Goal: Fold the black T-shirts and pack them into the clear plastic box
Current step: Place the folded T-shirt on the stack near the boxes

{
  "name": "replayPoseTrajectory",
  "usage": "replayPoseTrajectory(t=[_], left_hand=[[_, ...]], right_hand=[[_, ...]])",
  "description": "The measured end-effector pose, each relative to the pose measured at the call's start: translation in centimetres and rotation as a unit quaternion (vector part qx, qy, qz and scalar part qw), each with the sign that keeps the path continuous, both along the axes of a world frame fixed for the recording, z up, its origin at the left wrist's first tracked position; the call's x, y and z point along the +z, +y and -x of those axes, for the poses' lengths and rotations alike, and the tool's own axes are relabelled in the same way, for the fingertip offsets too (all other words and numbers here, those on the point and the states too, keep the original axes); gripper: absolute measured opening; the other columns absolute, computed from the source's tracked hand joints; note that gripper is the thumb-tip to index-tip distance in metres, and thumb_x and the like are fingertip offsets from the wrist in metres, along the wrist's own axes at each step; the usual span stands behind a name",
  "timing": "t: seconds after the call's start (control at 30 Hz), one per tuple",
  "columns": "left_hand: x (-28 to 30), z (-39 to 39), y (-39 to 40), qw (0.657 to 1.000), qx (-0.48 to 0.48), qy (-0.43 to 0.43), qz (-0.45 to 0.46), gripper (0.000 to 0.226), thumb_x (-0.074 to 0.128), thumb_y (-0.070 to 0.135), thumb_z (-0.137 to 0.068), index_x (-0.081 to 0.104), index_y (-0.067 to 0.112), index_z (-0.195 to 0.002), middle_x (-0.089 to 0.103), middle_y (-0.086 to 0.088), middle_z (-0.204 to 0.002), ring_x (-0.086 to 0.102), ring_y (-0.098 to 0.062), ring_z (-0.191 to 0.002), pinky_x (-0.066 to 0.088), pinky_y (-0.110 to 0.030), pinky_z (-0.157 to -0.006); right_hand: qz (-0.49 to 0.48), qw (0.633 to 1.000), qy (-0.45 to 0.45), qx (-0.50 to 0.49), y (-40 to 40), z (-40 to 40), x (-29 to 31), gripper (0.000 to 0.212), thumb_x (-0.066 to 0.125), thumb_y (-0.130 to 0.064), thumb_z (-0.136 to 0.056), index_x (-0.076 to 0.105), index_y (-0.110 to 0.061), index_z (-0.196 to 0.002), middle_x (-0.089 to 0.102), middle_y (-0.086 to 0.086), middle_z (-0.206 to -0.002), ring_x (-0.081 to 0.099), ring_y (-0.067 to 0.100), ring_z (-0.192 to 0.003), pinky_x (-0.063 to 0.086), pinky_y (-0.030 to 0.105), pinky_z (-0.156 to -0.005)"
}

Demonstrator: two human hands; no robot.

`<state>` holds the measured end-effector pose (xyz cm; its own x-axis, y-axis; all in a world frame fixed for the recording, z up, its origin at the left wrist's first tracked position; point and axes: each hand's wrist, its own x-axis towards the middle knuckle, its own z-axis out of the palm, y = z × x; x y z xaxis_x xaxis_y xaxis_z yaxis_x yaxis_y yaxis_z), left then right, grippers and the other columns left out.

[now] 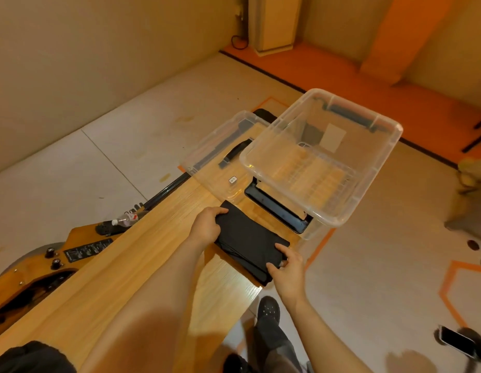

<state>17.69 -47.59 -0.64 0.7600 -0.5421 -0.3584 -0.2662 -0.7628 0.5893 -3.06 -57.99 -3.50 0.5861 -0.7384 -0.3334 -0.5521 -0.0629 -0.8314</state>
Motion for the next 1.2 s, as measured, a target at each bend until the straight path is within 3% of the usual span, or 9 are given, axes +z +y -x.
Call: replayPoseTrajectory(t=[0.13,0.33,0.4,0.5,0.63,0.77,0.9,1.07,1.2], left_hand=[[-1.2,-0.9,-1.4,0.999,-0.038,0.017,-0.018,0.069,0.037,-0.018,-0.080,0.054,0.018,-0.136,0.047,-0.006,-0.141,0.042,-0.024,-0.131,0.038,-0.028,-0.103],[-3.2,-1.7,-2.2,0.993,-0.091,0.025,-0.064,0.070,0.038,-0.018,-0.080,0.052,0.020,-0.137,0.049,-0.006,-0.137,0.046,-0.025,-0.127,0.042,-0.031,-0.101],[-4.0,-1.9,-1.9,0.993,-0.095,0.031,-0.068,0.070,0.037,-0.017,-0.080,0.053,0.021,-0.137,0.050,-0.007,-0.132,0.050,-0.026,-0.121,0.047,-0.032,-0.096],[-4.6,-1.6,-1.6,0.996,-0.062,0.023,-0.058,0.061,0.042,-0.007,-0.082,0.056,0.027,-0.132,0.048,-0.004,-0.126,0.049,-0.027,-0.118,0.047,-0.037,-0.095],[-3.9,-0.3,-1.3,0.975,-0.071,-0.194,-0.075,0.042,0.051,0.035,-0.094,0.050,0.029,-0.136,0.038,-0.003,-0.143,0.034,-0.025,-0.131,0.026,-0.045,-0.105],[-3.9,0.5,-1.6,0.929,-0.243,-0.274,-0.046,0.046,0.039,0.042,-0.097,0.045,0.026,-0.140,0.035,-0.004,-0.151,0.029,-0.025,-0.141,0.018,-0.047,-0.112],[-4.6,1.9,-1.6,0.899,-0.340,-0.260,-0.093,0.057,0.020,0.050,-0.097,0.027,0.028,-0.150,0.017,-0.002,-0.160,0.005,-0.021,-0.149,0.002,-0.044,-0.118],[-6.5,2.1,0.0,0.907,-0.331,-0.203,-0.163,0.062,0.010,0.061,-0.095,-0.011,0.040,-0.150,-0.020,0.002,-0.160,-0.021,-0.020,-0.146,-0.014,-0.044,-0.116],[-6.8,1.8,0.5,0.917,-0.302,-0.180,-0.190,0.061,0.007,0.062,-0.096,-0.019,0.043,-0.147,-0.031,0.002,-0.155,-0.027,-0.020,-0.144,-0.015,-0.047,-0.116]], right_hand=[[-0.021,0.999,0.017,-0.035,0.6,-0.1,-0.6,0.055,0.074,-0.002,-0.083,0.057,-0.017,-0.133,0.050,0.012,-0.120,0.050,0.007,-0.081,0.051,0.020,-0.085],[-0.022,0.996,0.059,-0.056,1.5,-0.4,-1.1,0.051,0.070,-0.003,-0.087,0.053,-0.015,-0.134,0.036,-0.002,-0.124,0.046,-0.003,-0.083,0.034,-0.006,-0.071],[-0.024,0.995,0.073,-0.060,2.0,-0.6,-1.1,0.051,0.070,-0.006,-0.087,0.052,-0.017,-0.134,0.035,-0.003,-0.128,0.050,0.003,-0.087,0.039,0.000,-0.082],[0.004,0.992,0.102,-0.079,2.8,-1.1,-1.0,0.048,0.070,-0.016,-0.087,0.055,-0.016,-0.132,0.038,0.006,-0.137,0.052,0.019,-0.113,0.044,0.025,-0.098],[0.207,0.969,0.124,-0.047,3.0,-2.0,-0.8,0.038,0.062,-0.028,-0.088,0.062,-0.016,-0.124,0.046,0.013,-0.136,0.040,0.029,-0.129,0.036,0.048,-0.105],[0.311,0.943,0.110,0.053,2.0,-4.1,-1.4,0.037,0.068,-0.022,-0.087,0.063,-0.013,-0.123,0.060,0.009,-0.125,0.055,0.027,-0.120,0.045,0.045,-0.099],[0.328,0.920,0.154,0.151,2.3,-5.9,-2.8,0.057,0.068,-0.030,-0.087,0.052,-0.009,-0.138,0.054,0.013,-0.140,0.049,0.031,-0.132,0.038,0.048,-0.109],[0.312,0.910,0.219,0.165,2.4,-4.3,-4.7,0.074,0.032,-0.060,-0.092,0.039,-0.012,-0.148,0.046,0.016,-0.147,0.040,0.034,-0.138,0.024,0.050,-0.116],[0.289,0.904,0.257,0.181,1.9,-2.5,-5.6,0.092,0.019,-0.078,-0.085,0.024,-0.017,-0.155,0.031,0.014,-0.156,0.025,0.034,-0.145,0.014,0.056,-0.116]])
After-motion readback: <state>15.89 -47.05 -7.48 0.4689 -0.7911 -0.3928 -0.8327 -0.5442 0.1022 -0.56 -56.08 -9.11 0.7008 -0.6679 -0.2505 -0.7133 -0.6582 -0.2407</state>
